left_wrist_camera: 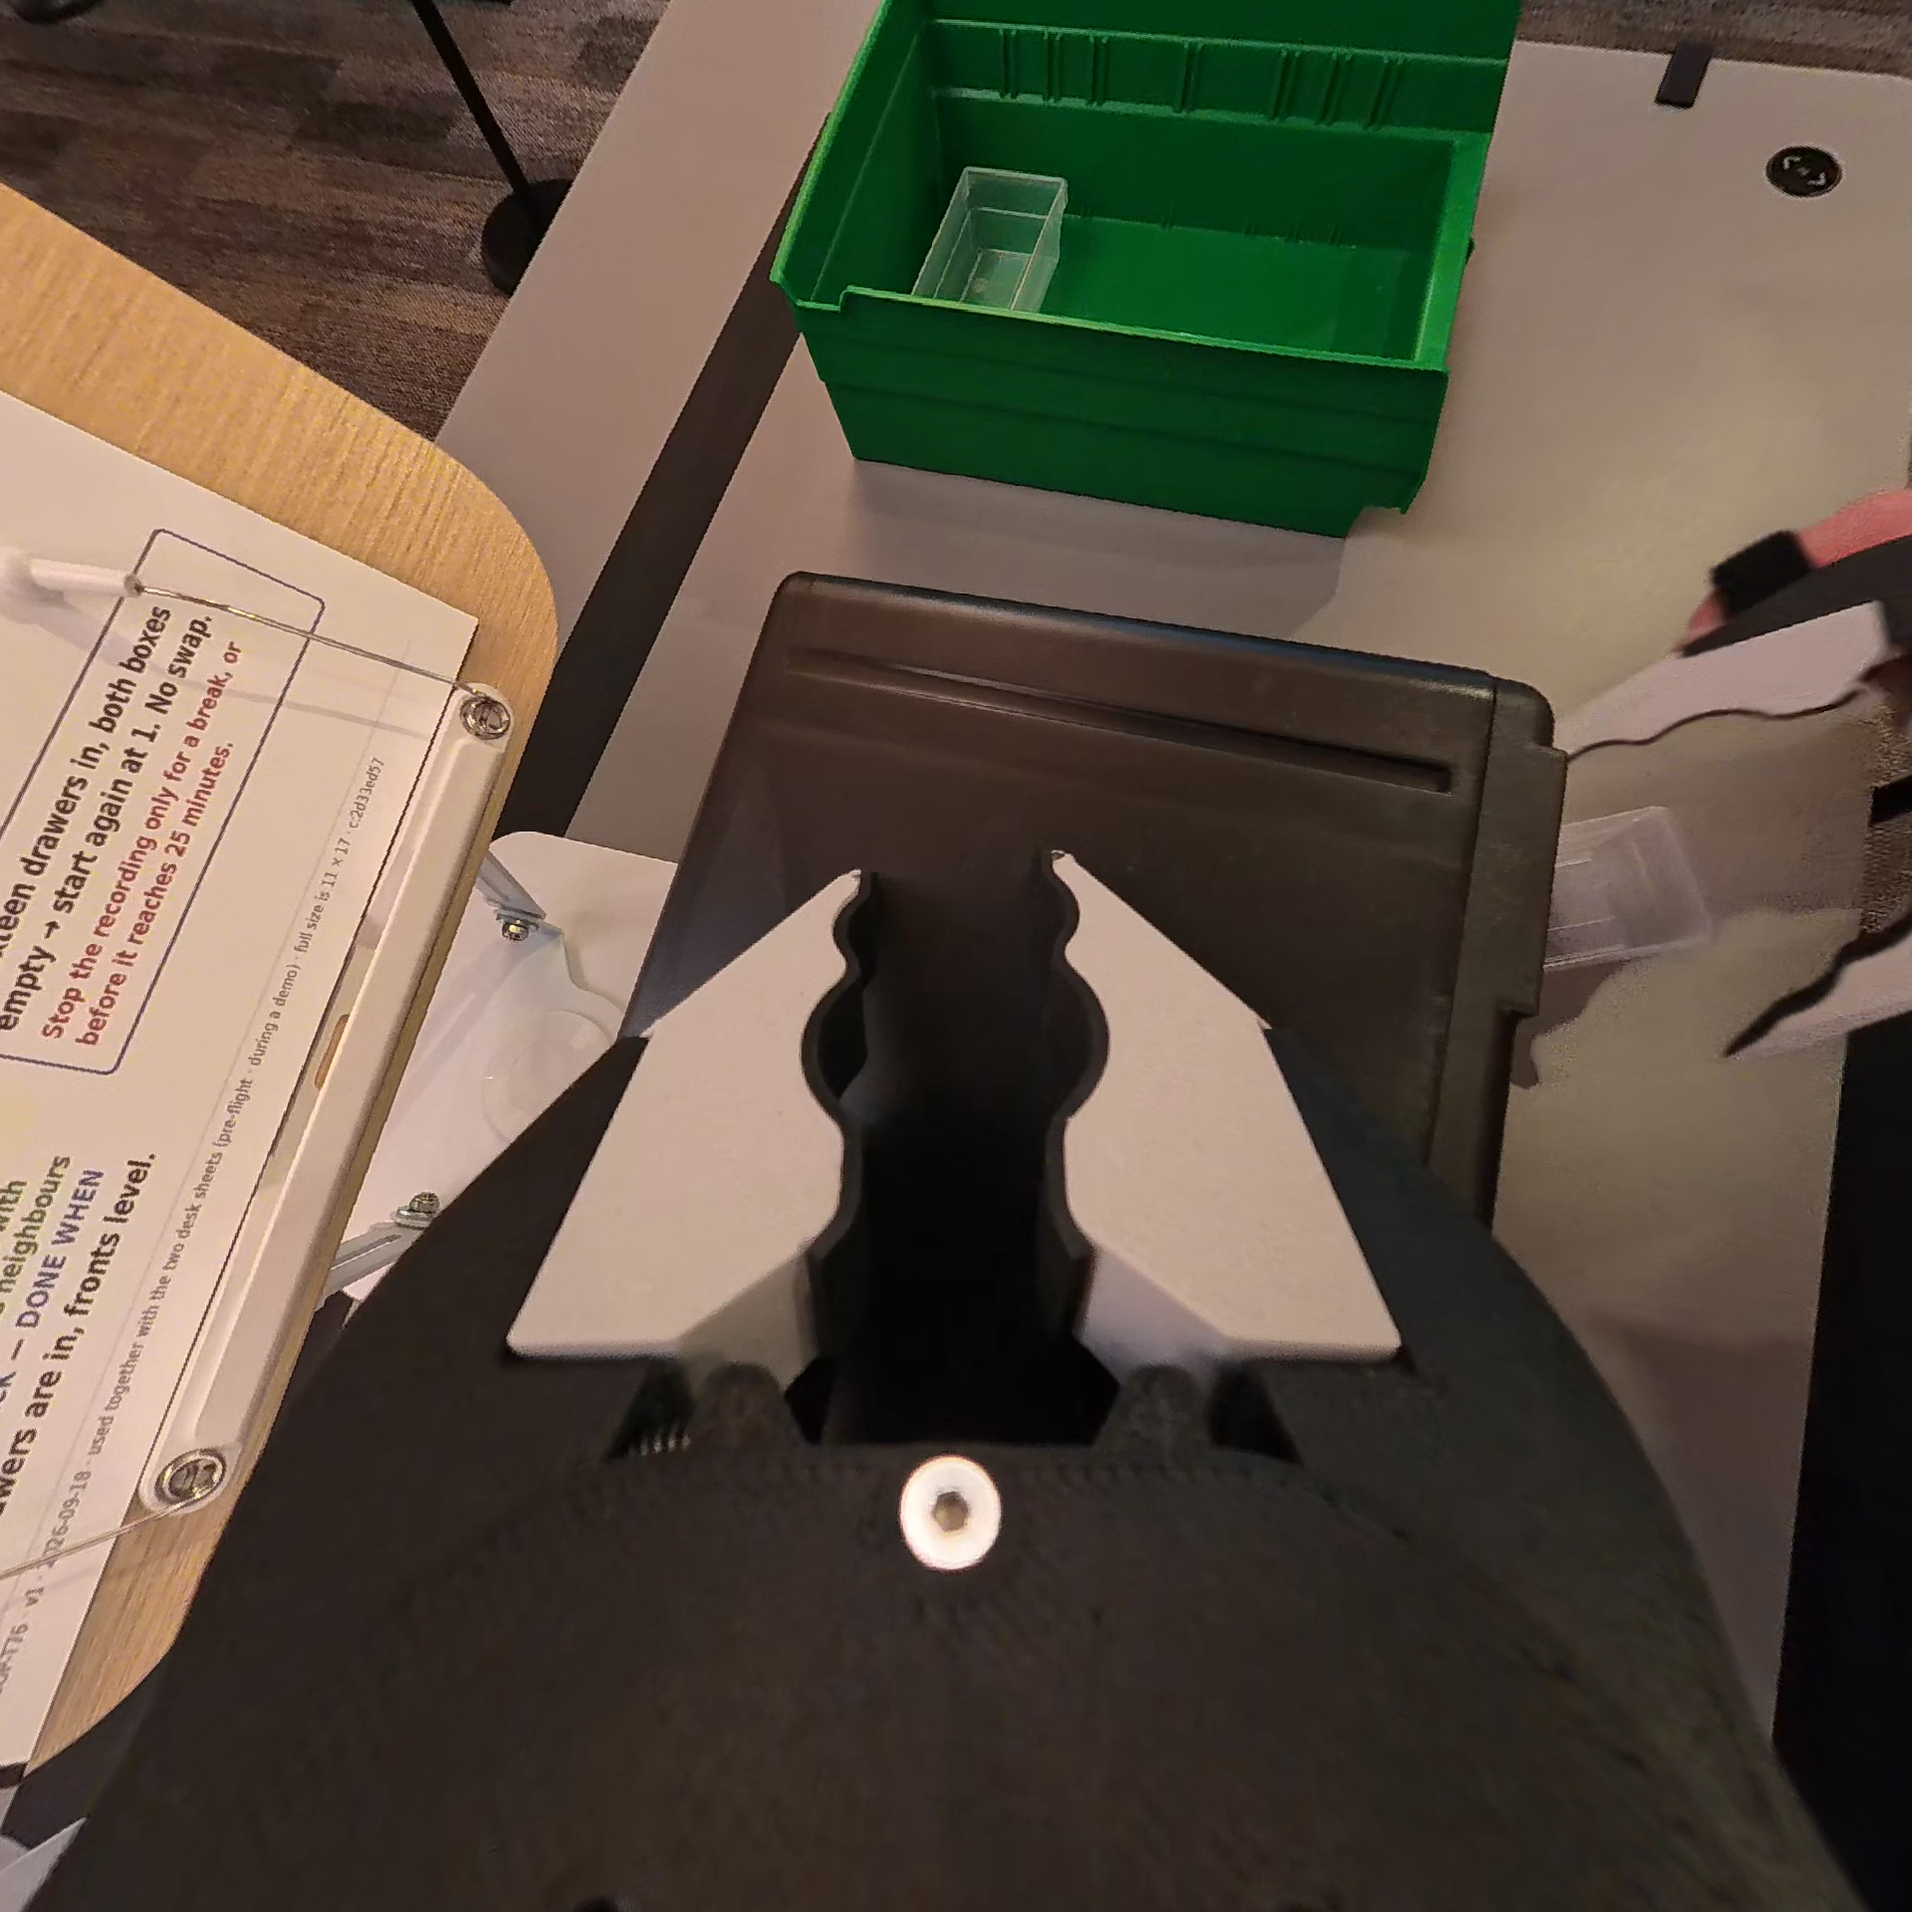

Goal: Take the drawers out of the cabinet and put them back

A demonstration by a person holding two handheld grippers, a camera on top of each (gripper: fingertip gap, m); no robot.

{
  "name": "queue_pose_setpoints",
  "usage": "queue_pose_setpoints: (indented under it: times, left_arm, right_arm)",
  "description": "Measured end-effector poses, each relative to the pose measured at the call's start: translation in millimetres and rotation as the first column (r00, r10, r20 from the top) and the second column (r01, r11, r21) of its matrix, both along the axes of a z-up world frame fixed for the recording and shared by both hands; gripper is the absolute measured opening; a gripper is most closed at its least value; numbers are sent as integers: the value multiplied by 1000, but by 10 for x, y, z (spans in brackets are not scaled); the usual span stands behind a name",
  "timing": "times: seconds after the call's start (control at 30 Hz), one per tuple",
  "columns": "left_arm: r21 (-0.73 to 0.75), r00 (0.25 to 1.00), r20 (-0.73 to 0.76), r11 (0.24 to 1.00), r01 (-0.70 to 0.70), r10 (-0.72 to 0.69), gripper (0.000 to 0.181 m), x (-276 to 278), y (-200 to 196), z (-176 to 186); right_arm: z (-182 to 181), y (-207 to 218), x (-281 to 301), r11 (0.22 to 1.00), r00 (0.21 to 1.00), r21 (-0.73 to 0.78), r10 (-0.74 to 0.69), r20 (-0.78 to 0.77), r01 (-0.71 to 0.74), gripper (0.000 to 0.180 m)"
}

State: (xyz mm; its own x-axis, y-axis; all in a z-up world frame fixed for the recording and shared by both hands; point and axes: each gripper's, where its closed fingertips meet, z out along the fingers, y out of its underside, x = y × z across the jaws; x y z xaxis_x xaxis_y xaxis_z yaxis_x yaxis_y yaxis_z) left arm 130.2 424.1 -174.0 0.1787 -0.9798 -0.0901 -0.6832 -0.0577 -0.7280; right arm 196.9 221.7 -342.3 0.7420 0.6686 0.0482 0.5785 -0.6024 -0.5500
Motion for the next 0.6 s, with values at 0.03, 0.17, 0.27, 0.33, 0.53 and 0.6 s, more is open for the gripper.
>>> queue_pose_setpoints:
  times: [0.03,0.17,0.27,0.33,0.53,0.6]
  left_arm:
    - [2,1000,0,1000,0,0,30,0,0,0]
    - [1,1000,0,1000,3,-3,29,0,-5,0]
    - [-2,1000,0,1000,6,-6,29,1,-7,-1]
    - [-2,1000,0,1000,7,-7,28,2,-9,-2]
    - [6,1000,-2,1000,15,-15,26,5,-22,-3]
    - [2,1000,-2,1000,15,-15,26,5,-22,-2]
  right_arm:
    - [-96,76,16,1000,1000,-13,-5,29,5,119]
    - [-443,45,-13,975,999,-222,17,45,-7,89]
    - [-426,21,-4,962,998,-266,61,20,-53,64]
    - [-418,16,73,960,992,-265,111,57,-92,63]
    - [111,200,543,976,953,-78,215,212,-203,61]
    - [483,389,842,979,950,26,188,249,-200,61]
